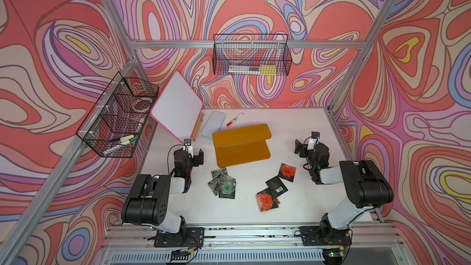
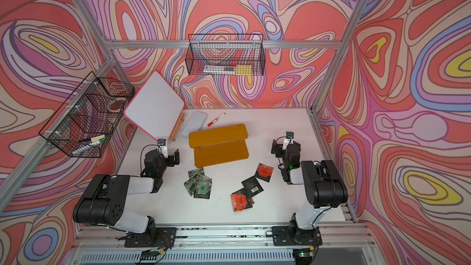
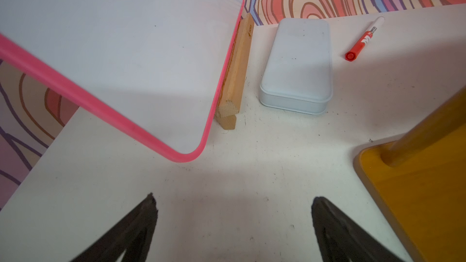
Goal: Place the tea bags on the shelf by color
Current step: Pick up the tea bag from the center of the board.
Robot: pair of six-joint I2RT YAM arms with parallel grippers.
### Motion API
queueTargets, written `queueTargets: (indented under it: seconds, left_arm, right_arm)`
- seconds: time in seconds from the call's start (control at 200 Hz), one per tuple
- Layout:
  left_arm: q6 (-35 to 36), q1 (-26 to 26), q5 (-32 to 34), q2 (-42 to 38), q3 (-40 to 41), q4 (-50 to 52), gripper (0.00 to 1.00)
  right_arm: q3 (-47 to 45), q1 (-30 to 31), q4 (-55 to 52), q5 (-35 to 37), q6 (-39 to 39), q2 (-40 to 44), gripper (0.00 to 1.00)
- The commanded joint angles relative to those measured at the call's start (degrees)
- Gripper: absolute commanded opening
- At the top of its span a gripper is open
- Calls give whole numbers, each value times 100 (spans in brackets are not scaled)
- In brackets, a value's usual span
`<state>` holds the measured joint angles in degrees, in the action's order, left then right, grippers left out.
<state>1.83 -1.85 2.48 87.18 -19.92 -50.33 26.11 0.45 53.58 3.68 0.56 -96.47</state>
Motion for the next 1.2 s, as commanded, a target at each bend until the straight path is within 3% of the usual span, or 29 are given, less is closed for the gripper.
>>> queueTargets:
  seconds: [0.0, 1.192]
  left_arm:
    - [-33, -17, -134, 83, -91, -161, 99]
    - [-67, -17, -13, 89, -132, -115, 99]
  right_arm:
    - [70, 34, 100, 70, 32, -83, 98]
    - [70, 34, 100, 66, 32, -83, 98]
